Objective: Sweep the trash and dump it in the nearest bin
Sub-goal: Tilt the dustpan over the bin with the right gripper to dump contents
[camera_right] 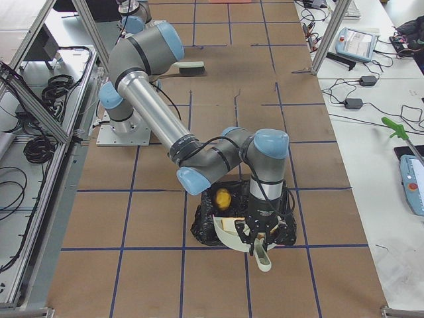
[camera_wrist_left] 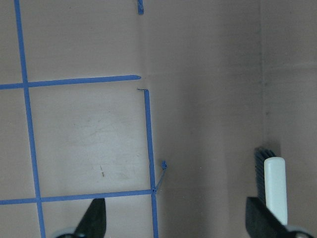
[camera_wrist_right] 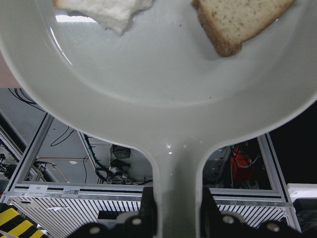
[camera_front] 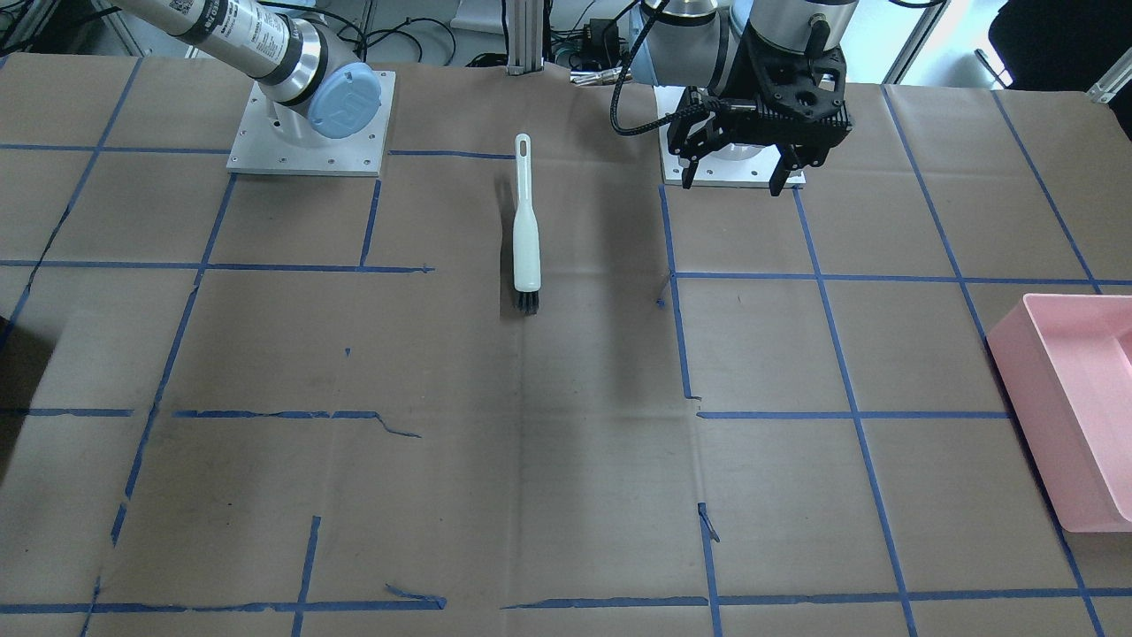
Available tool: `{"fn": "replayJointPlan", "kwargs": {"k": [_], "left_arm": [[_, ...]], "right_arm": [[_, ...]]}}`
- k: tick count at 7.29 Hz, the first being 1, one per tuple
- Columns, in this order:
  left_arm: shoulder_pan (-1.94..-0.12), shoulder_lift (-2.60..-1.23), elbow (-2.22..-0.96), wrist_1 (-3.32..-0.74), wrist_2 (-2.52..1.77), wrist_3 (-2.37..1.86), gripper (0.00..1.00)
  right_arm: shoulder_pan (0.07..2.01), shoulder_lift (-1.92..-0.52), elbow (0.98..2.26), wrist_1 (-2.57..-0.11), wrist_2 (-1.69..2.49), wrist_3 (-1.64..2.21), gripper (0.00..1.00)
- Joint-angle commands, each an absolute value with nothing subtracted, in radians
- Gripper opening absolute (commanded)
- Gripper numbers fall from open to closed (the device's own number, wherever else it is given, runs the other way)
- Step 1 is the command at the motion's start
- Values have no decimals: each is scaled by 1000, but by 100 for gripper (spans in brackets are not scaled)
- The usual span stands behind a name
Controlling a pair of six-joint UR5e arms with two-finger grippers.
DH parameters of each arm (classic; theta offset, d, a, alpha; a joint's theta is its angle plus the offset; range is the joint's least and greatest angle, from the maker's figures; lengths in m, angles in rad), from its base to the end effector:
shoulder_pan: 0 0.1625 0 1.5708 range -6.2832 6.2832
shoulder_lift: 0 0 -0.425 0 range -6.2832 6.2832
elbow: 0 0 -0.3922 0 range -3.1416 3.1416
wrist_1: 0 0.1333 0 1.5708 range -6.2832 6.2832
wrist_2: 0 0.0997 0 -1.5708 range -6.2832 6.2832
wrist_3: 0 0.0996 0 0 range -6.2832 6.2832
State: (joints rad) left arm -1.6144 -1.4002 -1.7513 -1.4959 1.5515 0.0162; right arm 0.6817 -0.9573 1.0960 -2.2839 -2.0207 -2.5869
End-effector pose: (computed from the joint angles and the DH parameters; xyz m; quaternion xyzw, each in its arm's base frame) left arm -0.1537 -0.4197 0.4845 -0.0302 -0.9990 0.0324 0.0101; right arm -0.5377 -0.5523 0.4346 0.6599 -0.6652 -0.2569 0.2367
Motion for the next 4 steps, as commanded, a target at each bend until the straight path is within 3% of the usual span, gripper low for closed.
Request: {"fn": "replayJointPlan", "kwargs": {"k": [1,4], "left_arm": [[-1614,-1388,-1773,-1493,1549,8,99],[-1609,-1445,-1743,-1471,1562,15,99]], "right_arm": [[707,-956,1104,-2327,-2086,-2588,2],[730,-954,1104,-2342,-2151,-2594,2]]}}
